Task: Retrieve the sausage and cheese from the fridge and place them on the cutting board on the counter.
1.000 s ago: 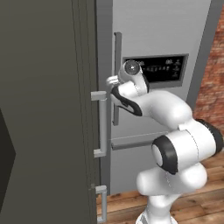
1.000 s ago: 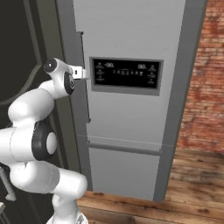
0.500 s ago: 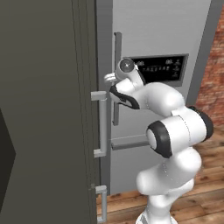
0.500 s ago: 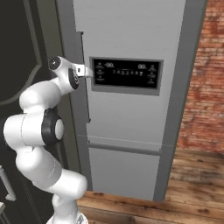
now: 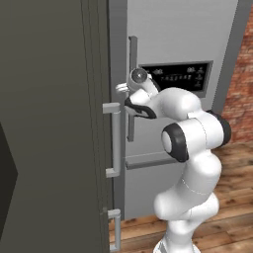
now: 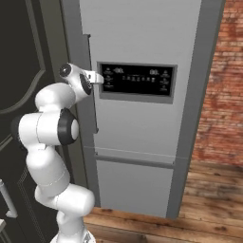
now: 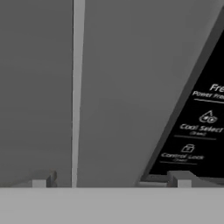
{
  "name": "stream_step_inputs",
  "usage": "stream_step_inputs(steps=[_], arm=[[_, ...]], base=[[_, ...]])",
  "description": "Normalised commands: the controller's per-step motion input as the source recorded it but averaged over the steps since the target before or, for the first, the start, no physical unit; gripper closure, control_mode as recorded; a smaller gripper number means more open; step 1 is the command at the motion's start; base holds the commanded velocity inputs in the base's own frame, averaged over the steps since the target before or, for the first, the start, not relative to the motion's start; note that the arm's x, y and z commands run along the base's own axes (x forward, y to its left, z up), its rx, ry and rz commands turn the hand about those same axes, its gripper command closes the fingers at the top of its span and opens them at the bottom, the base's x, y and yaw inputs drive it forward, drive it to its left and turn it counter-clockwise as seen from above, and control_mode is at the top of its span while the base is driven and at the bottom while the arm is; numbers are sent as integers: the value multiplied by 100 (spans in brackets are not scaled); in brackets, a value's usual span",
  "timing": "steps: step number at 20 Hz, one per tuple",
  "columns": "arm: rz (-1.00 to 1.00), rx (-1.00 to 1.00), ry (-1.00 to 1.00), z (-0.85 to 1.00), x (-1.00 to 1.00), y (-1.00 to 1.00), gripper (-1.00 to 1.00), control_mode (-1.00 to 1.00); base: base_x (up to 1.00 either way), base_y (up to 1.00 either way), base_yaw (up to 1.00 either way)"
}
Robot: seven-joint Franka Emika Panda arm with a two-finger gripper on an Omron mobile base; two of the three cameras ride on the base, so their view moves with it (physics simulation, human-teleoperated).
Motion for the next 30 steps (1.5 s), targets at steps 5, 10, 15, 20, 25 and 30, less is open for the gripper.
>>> stream_step_inputs(steps=[5,10,15,20,25,30], arm=[[-2,0,0,-18,52,0,-100,-100],[-3,0,-4,-26,50,10,100,-100],[-3,0,-1,-10,30,16,100,-100],[-3,0,0,0,-41,11,100,-100],[-9,0,0,0,-75,0,100,-100],[-10,0,-2,0,-88,-11,100,-100]], base=[[0,0,0],[0,0,0],[0,0,0],[0,0,0],[0,0,0],[0,0,0]])
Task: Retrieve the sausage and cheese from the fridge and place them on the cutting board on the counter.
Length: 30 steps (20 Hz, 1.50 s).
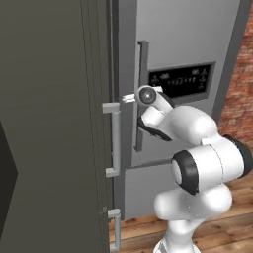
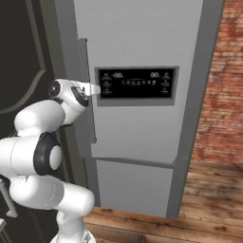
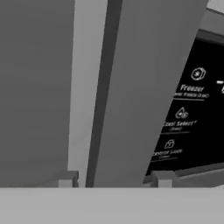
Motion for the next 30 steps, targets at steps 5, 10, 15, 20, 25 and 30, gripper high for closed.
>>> stream_step_inputs(steps=[5,10,15,20,25,30], arm=[[-9,0,0,-3,-95,-35,100,-100],[-8,1,1,-4,-83,-37,100,-100],[-8,1,3,-8,-83,-46,100,-100],[-3,2,7,-19,-87,-60,100,-100],[-1,3,12,-18,-69,-66,100,-100],[0,6,18,-19,-52,-73,100,-100]], base=[[0,0,0],[0,0,0],[0,0,0],[0,0,0],[0,0,0],[0,0,0]])
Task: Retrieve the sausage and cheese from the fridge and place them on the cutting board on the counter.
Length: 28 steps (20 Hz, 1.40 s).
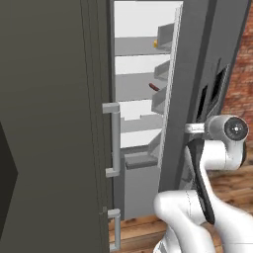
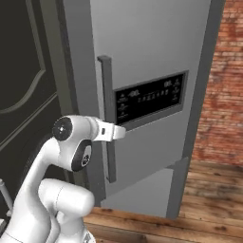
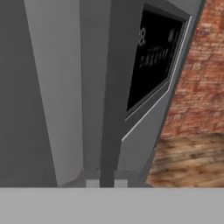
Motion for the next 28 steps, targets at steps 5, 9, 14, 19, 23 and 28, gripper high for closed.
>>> stream_step_inputs(steps=[5,9,14,19,23,28], arm=[[0,5,13,-29,-52,-77,100,-100],[0,2,2,-26,-62,-70,100,-100],[0,0,-17,-2,-96,-15,100,-100],[-2,0,-7,31,-100,0,100,-100],[-8,-1,0,48,-97,0,100,-100],[-12,-4,0,38,-78,8,100,-100]], base=[[0,0,0],[0,0,0],[0,0,0],[0,0,0],[0,0,0],[0,0,0]])
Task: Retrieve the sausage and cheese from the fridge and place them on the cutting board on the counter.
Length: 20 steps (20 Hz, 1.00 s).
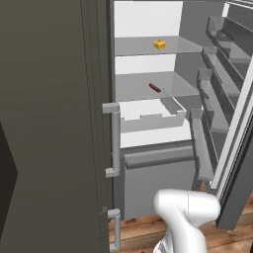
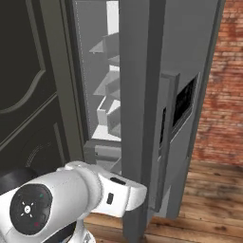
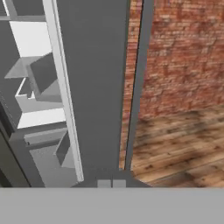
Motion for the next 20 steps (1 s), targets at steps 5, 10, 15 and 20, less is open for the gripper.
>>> stream_step_inputs(steps=[5,10,15,20], arm=[[-13,-12,0,10,6,71,100,-100],[-22,-10,11,1,68,60,100,-100],[-31,-21,24,-1,100,2,100,-100],[-31,-28,4,0,95,-61,100,-100]], base=[[0,0,0],[0,0,0],[0,0,0],[0,0,0]])
